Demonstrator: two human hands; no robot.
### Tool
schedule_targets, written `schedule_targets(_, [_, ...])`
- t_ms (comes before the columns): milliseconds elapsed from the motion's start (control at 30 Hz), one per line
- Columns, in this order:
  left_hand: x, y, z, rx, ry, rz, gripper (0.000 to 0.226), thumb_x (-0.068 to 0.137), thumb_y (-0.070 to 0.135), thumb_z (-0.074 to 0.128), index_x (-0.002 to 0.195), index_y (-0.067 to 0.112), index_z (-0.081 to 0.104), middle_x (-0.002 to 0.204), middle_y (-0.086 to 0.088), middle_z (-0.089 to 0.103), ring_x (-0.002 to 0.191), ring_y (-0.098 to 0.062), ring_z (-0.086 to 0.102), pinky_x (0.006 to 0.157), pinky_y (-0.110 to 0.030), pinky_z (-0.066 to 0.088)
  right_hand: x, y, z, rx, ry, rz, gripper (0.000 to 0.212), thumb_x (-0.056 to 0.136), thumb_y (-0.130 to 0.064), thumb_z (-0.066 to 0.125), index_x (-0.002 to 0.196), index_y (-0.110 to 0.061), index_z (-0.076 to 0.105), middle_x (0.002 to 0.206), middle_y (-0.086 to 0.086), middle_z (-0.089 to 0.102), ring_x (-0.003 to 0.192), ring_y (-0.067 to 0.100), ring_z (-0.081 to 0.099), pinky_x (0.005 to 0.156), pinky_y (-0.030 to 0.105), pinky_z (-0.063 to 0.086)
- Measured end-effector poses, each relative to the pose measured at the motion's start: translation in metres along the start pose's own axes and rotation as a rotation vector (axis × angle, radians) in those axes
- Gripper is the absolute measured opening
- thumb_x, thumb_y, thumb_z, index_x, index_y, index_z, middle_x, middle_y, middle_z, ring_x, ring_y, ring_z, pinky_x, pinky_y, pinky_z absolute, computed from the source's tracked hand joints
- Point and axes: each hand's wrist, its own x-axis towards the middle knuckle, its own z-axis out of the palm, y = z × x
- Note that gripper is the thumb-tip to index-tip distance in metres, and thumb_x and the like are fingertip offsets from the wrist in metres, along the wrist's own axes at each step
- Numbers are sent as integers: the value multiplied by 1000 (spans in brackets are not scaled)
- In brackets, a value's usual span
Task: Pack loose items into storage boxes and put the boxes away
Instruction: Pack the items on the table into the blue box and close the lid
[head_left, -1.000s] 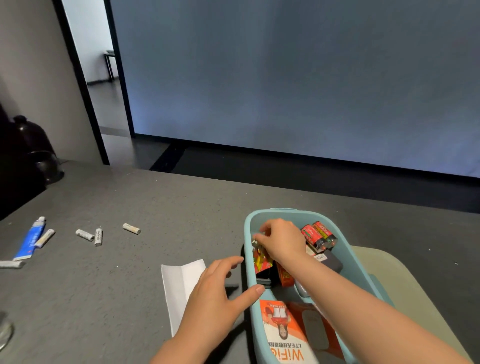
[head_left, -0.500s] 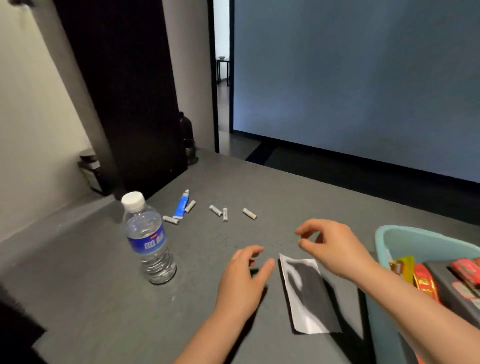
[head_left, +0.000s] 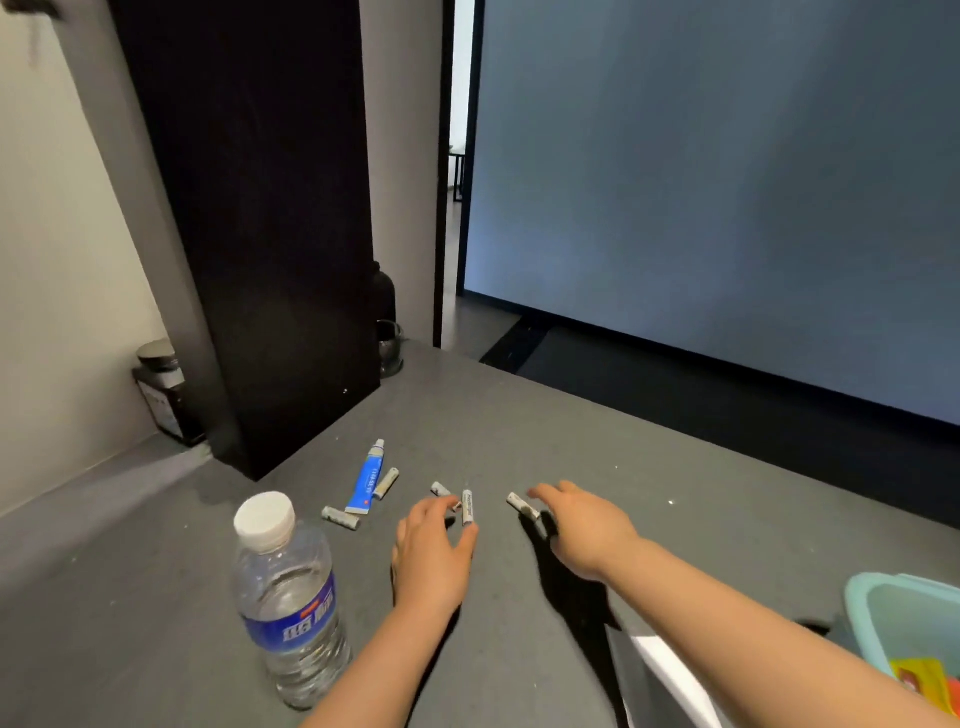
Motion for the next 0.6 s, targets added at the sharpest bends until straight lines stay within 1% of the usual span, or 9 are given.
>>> schedule_targets(67, [17,-2,9,50,12,-43,38,91,30,55,129,29,49,141,7,42,128,-17,35,102,-32,29,18,3,4,-71,-56,-42,72,84,0,52,145,-29,30,149,0,32,126,30,47,92,38,46])
schedule_targets(133, [32,-6,16,90,2,-81,41,93,30,51,134,32,44,150,5,31,137,-19,26,108,-37,23,34,5,8,-132,-122,-108,82,82,4,53,149,-32,22,157,-2,18,130,30,42,96,39,45])
schedule_targets(233, [47,-12,21,152,-42,-88,45,96,33,45,140,36,37,156,3,21,142,-18,15,112,-39,16,55,8,16,-168,-196,-244,80,87,1,54,150,-33,21,160,-6,11,131,30,39,102,38,40])
schedule_targets(267, [51,-13,22,181,-60,-81,44,97,34,42,140,38,37,157,3,19,143,-18,14,112,-39,15,61,9,18,-168,-202,-280,74,90,-3,54,151,-31,23,160,-6,13,131,30,38,104,38,38])
schedule_targets(333, [53,-14,24,233,-78,-58,38,98,38,39,135,39,45,155,6,22,141,-16,16,110,-36,15,69,13,21,-159,-190,-328,61,94,-12,54,149,-25,31,155,-2,26,129,29,38,106,36,35])
schedule_targets(367, [53,-15,25,247,-71,-43,34,98,37,40,130,39,51,153,7,28,139,-15,20,107,-35,16,71,15,23,-142,-170,-340,55,94,-14,54,146,-22,36,149,1,35,127,28,40,105,35,36])
schedule_targets(433, [50,-17,26,242,-17,-24,28,96,33,44,120,35,59,143,8,39,133,-14,27,102,-31,19,71,17,27,-90,-94,-328,44,95,-16,54,138,-17,46,133,5,46,122,26,45,97,33,38])
schedule_targets(500, [45,-19,26,228,44,-26,25,95,27,48,114,32,62,134,7,45,126,-15,31,96,-29,21,68,15,34,-15,-3,-277,33,95,-17,55,128,-14,53,120,6,51,114,27,51,87,32,40])
schedule_targets(600, [39,-22,25,216,84,-38,23,93,25,48,110,30,62,130,8,47,121,-17,33,93,-30,25,65,2,44,136,69,-122,31,93,-24,60,122,-15,57,116,8,54,108,29,55,85,31,41])
